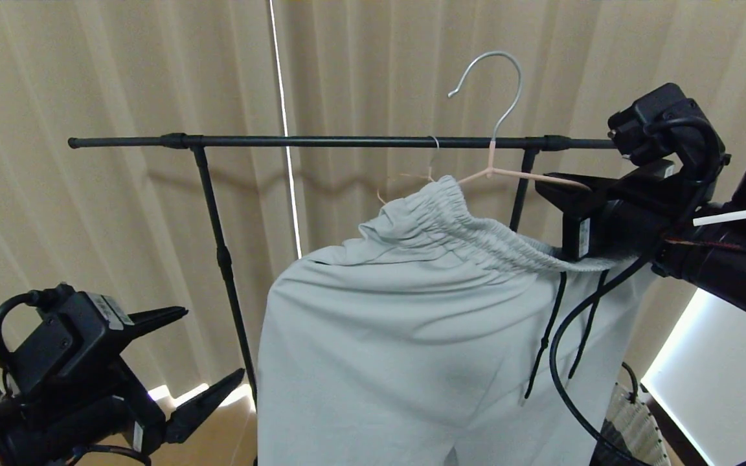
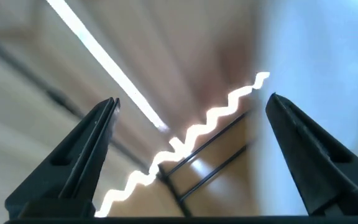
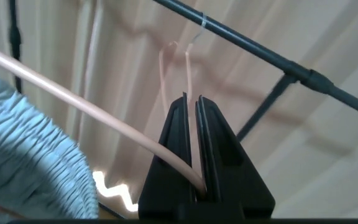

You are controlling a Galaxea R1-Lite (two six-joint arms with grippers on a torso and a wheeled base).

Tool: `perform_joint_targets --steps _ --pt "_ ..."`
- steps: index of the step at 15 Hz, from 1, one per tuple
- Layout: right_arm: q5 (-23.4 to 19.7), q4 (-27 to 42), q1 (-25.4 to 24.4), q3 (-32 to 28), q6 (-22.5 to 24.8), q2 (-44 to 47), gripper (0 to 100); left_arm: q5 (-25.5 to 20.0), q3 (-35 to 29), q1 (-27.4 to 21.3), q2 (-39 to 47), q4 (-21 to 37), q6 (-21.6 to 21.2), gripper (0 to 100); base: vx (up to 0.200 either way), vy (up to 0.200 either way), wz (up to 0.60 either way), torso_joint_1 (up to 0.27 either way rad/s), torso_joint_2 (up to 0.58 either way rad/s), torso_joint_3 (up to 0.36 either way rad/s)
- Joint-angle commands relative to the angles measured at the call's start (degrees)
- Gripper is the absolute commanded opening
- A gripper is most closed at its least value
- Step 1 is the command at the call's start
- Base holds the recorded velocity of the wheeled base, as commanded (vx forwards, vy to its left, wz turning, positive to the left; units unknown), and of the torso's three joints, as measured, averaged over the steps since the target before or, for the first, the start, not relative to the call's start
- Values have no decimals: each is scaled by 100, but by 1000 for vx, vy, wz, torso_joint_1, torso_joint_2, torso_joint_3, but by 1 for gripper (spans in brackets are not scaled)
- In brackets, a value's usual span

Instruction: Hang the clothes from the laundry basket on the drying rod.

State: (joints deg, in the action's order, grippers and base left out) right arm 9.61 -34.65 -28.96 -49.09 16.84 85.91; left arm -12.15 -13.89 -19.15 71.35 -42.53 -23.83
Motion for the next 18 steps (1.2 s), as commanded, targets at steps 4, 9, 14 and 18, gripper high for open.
perform_joint_targets --steps 4,9,14,18 --pt "-64 -16 -30 -101 -5 5 0 -244 -334 -150 318 -1 28 100 0 0 0 0 0 0" --pt "-64 -7 -268 -268 -5 14 0 -244 -589 -168 819 -9 19 100 0 0 0 0 0 0" --pt "-64 -7 -558 -276 -5 -39 0 -235 -571 -159 810 -9 28 0 0 0 0 0 0 0" --pt "-29 2 -329 -329 -5 -21 0 -208 -448 228 810 -9 1 0 0 0 0 0 0 0"
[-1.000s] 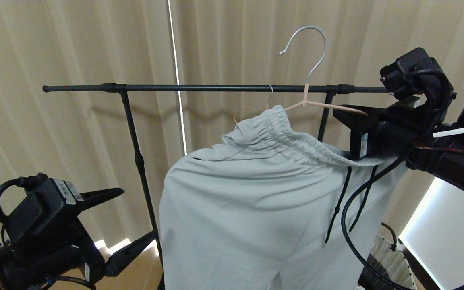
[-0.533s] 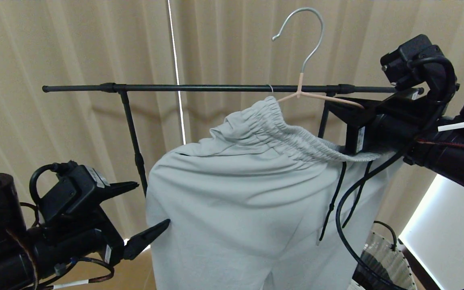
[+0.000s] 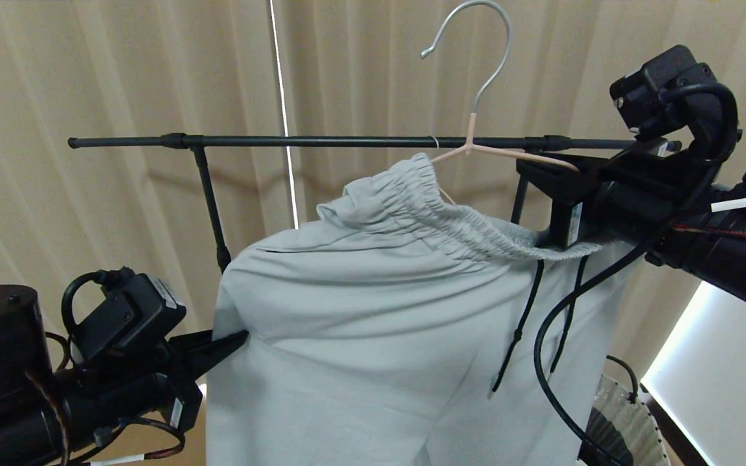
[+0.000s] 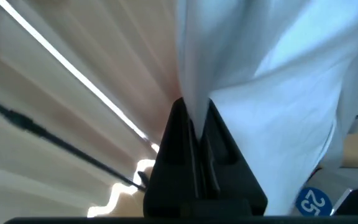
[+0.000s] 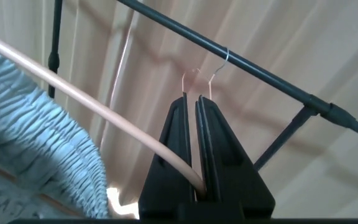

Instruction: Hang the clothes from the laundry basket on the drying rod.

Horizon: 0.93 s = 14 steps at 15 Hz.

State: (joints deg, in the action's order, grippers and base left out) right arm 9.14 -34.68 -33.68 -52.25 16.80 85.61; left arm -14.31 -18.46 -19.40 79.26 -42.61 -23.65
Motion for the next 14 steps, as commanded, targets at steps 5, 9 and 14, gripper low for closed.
perform_joint_targets --steps 5,9,14 --pt "35 14 670 -13 -1 52 0 -10 -9 1052 37 -2 -43 0 0 0 0 0 0 0" --pt "53 14 749 -49 -1 69 0 -1 -26 1105 54 7 -26 0 0 0 0 0 0 0" --pt "61 137 775 -49 8 69 0 245 -18 1412 212 -2 -324 0 0 0 0 0 0 0"
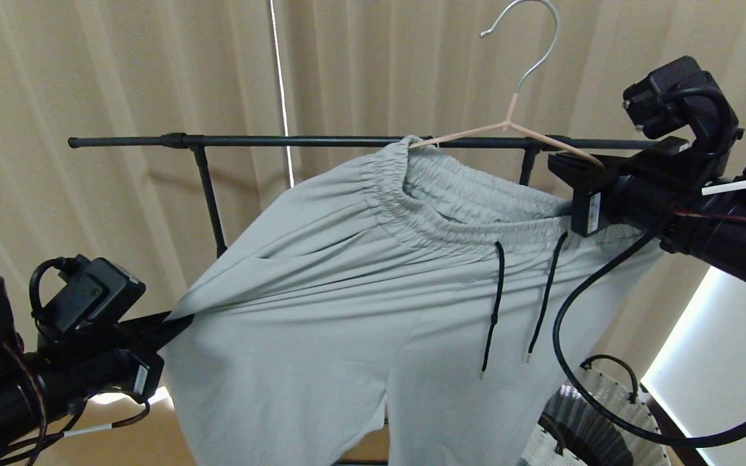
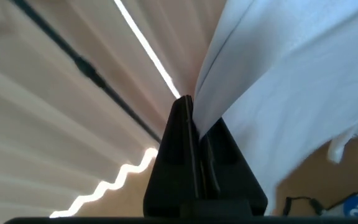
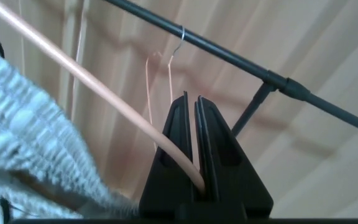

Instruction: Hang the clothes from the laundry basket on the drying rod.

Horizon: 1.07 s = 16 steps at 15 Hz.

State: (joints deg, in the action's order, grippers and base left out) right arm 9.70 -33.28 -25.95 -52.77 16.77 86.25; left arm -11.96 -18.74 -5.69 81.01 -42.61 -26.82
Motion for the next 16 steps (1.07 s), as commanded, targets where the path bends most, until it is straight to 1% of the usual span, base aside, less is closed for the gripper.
perform_joint_targets --steps 1,3,4,7,10,11,12,13,14,15,16 --pt "5 -3 3 -5 1 15 0 9 2 42 29 -2 1 0 0 0 0 0 0 0" --pt "5 -3 3 21 1 15 0 9 37 42 38 -2 1 0 0 0 0 0 0 0" --pt "-4 -3 3 30 1 15 0 9 63 33 38 -2 1 100 0 0 0 0 0 0" --pt "14 15 3 65 10 -3 0 1 221 -134 -182 -2 19 100 0 0 0 0 0 0" --pt "23 305 11 136 1 -12 0 -17 318 -160 -586 -11 72 100 0 0 0 0 0 0" --pt "93 410 11 250 10 -47 0 -17 300 -64 -894 -11 239 100 0 0 0 0 0 0" --pt "269 489 11 338 10 -73 0 -17 292 77 -1254 -11 529 100 0 0 0 0 0 0" --pt "348 516 11 373 10 -91 0 -17 300 139 -1421 -11 696 100 0 0 0 0 0 0" --pt "497 551 11 478 19 -179 0 -17 318 314 -1922 15 1284 100 0 0 0 0 0 0" --pt "497 551 11 478 19 -179 0 -17 318 314 -1922 15 1284 100 0 0 0 0 0 0" --pt "568 762 90 566 19 -302 0 -8 344 622 -2388 51 1715 100 0 0 0 0 0 0"
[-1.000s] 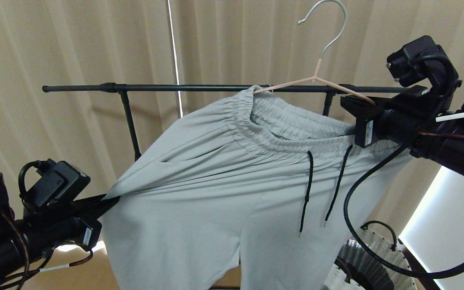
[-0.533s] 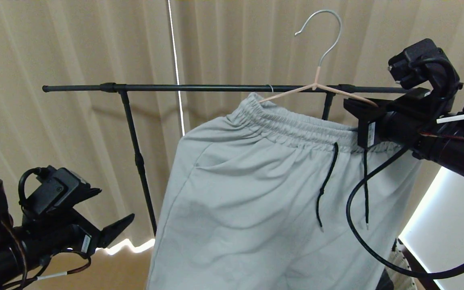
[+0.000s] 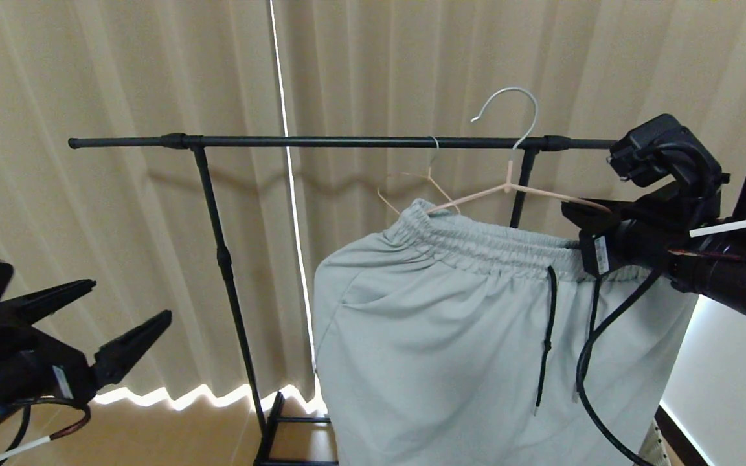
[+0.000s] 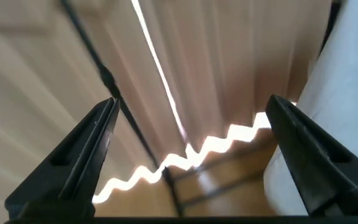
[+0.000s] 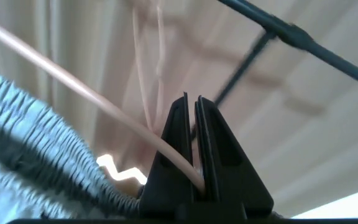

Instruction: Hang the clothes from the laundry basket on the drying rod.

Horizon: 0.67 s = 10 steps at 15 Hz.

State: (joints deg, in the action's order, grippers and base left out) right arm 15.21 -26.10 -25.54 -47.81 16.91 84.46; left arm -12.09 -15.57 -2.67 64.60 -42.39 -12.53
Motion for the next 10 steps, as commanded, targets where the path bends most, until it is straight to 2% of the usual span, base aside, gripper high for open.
perform_joint_targets --steps 1,3,5,8,10 --pt "69 158 128 149 -3 -219 0 14 133 478 -940 20 374 100 0 0 0 0 0 0" --pt "96 193 313 360 5 -360 0 14 344 742 -1301 29 436 100 0 0 0 0 0 0" --pt "105 202 550 387 5 -360 0 23 379 777 -1371 20 559 100 0 0 0 0 0 0" --pt "166 211 779 413 5 -412 0 -4 282 759 -1239 20 1025 100 0 0 0 0 0 0" --pt "166 369 849 457 5 -509 0 -4 168 777 -879 11 1121 100 0 0 0 0 0 0"
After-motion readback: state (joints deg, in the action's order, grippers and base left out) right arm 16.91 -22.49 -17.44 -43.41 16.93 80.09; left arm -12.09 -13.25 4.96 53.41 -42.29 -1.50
